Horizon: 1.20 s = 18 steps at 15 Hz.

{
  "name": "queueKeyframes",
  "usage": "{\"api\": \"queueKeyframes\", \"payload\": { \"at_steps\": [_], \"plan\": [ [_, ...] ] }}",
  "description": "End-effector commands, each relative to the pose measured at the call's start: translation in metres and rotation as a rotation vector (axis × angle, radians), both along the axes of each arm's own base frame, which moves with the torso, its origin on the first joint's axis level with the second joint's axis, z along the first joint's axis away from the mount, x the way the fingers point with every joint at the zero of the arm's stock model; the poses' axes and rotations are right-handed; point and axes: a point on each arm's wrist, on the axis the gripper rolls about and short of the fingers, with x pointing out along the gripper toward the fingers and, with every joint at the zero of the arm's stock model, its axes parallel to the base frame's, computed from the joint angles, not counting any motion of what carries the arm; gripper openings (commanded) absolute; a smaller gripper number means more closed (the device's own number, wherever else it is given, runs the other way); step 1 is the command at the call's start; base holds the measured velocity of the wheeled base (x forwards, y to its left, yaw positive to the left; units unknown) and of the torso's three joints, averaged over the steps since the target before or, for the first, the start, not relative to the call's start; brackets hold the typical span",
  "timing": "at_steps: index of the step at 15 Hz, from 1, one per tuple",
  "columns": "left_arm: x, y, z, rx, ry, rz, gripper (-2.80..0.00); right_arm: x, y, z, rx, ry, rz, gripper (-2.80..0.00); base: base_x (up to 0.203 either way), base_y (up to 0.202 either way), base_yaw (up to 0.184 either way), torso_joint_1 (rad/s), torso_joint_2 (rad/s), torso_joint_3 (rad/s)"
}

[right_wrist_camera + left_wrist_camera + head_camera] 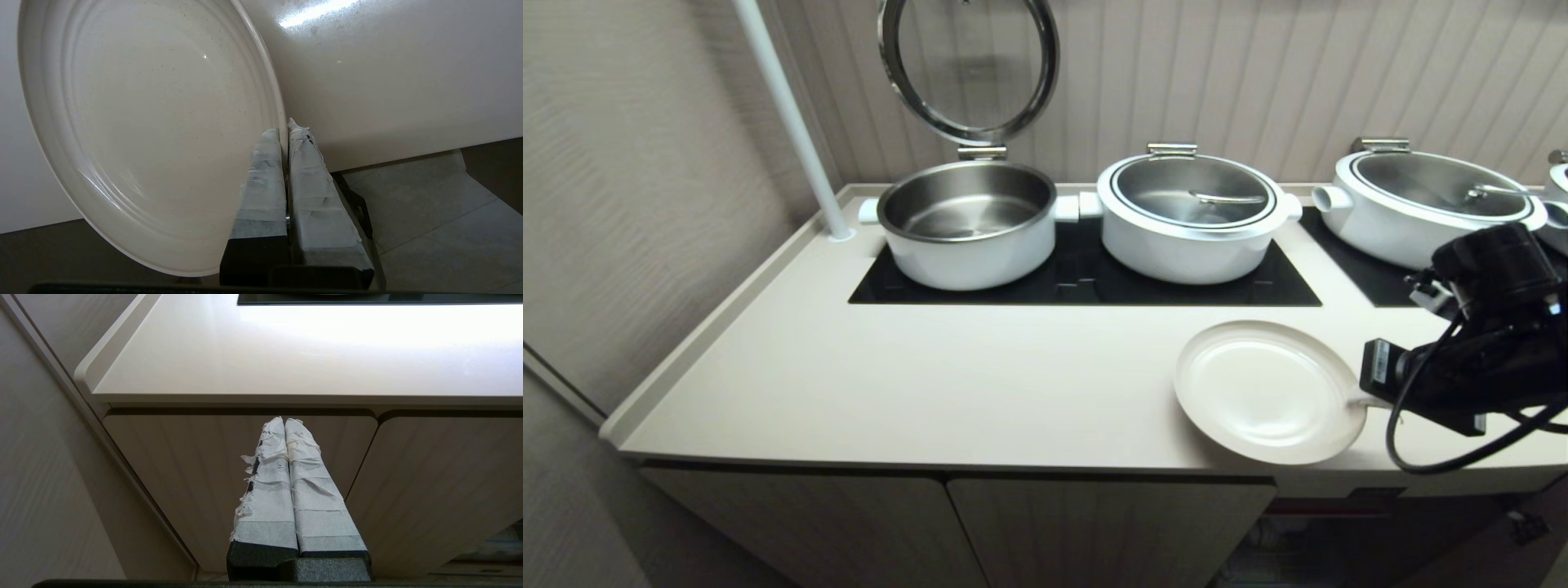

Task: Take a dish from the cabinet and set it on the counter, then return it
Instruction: Pick up the plate from the table

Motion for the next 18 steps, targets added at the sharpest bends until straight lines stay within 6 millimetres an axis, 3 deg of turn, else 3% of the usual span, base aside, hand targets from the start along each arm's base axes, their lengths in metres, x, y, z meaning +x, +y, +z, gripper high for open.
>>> {"api": "queueKeyframes", "payload": {
  "at_steps": [1,6,11,18],
  "plan": [
    [0.0,0.0,0.0,0.0,0.0,0.0,-2.8,-0.013,-0.001,0.005,0.005,-0.036,-0.001,-2.8,0.0,0.0,0.0,0.0,0.0,0.0],
    [0.0,0.0,0.0,0.0,0.0,0.0,-2.8,-0.043,-0.004,0.007,0.029,-0.067,-0.021,-2.8,0.0,0.0,0.0,0.0,0.0,0.0],
    [0.0,0.0,0.0,0.0,0.0,0.0,-2.8,-0.053,-0.006,0.006,0.042,-0.067,-0.037,-2.8,0.0,0.0,0.0,0.0,0.0,0.0],
    [0.0,0.0,0.0,0.0,0.0,0.0,-2.8,-0.095,-0.01,-0.006,0.065,-0.055,-0.025,-2.8,0.0,0.0,0.0,0.0,0.0,0.0]
  ]
}}
